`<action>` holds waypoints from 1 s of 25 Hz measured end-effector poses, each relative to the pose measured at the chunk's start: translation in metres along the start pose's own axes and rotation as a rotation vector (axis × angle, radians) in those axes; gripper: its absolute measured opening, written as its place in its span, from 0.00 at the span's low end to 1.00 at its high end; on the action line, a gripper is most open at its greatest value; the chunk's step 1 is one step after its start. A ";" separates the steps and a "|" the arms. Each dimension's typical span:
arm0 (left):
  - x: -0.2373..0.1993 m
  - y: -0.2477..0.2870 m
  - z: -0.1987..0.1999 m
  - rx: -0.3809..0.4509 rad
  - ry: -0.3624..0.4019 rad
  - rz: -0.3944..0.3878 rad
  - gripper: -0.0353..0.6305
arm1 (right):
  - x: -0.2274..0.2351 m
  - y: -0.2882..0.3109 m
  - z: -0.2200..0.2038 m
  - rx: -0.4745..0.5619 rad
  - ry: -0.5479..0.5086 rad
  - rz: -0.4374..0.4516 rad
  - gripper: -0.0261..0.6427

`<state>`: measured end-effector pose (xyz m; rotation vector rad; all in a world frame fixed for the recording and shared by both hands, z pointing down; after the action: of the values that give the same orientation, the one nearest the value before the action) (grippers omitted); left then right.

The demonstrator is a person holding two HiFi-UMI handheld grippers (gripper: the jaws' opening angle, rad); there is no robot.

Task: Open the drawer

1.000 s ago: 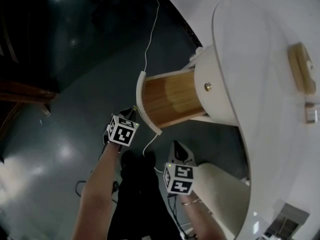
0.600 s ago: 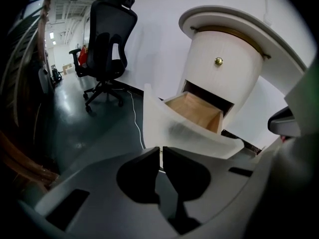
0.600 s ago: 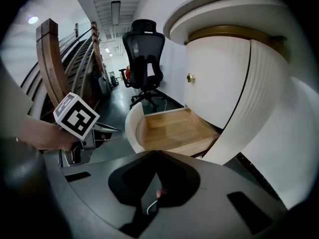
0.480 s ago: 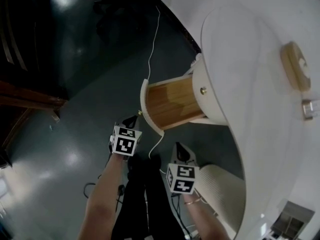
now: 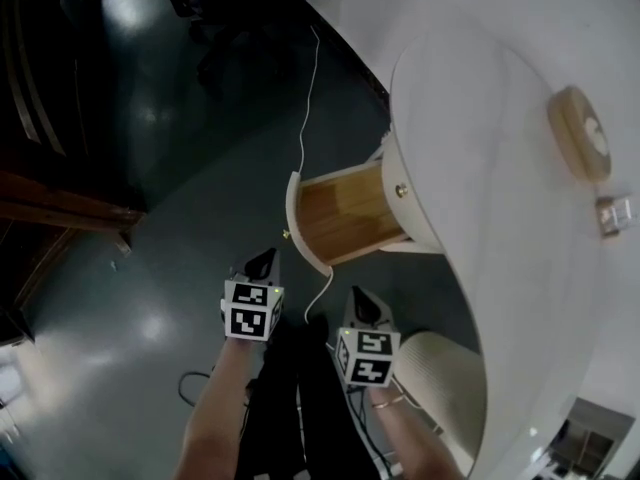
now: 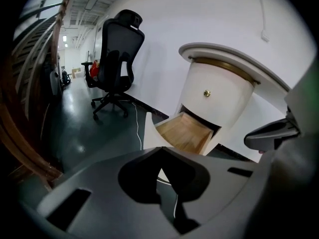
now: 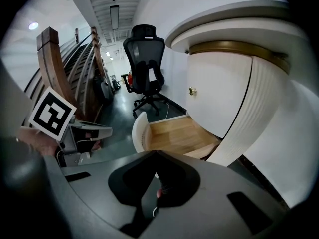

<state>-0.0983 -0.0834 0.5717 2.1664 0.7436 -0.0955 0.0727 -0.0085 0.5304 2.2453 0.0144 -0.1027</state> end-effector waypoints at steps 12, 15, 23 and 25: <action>0.012 -0.057 0.010 0.087 -0.002 0.006 0.06 | -0.017 -0.011 0.019 0.024 0.018 0.070 0.04; 0.011 -0.062 0.005 0.084 -0.005 0.009 0.06 | -0.024 -0.014 0.019 0.021 0.022 0.087 0.04; 0.006 -0.066 -0.007 0.083 -0.044 0.003 0.06 | -0.026 -0.015 0.014 0.016 0.017 0.089 0.04; 0.005 -0.066 -0.007 0.088 -0.057 0.003 0.06 | -0.027 -0.015 0.013 0.017 0.014 0.087 0.04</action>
<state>-0.1313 -0.0433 0.5294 2.2384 0.7157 -0.1912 0.0446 -0.0088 0.5124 2.2600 -0.0766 -0.0410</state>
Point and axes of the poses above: the fingertips, and each gripper's own axes: y forward along the fingers, x to its right, z out of its top, the point moved 1 cm from there along -y, backward along the fingers, and after that the axes turned 9 degrees about -z, right-handed, at the moved point
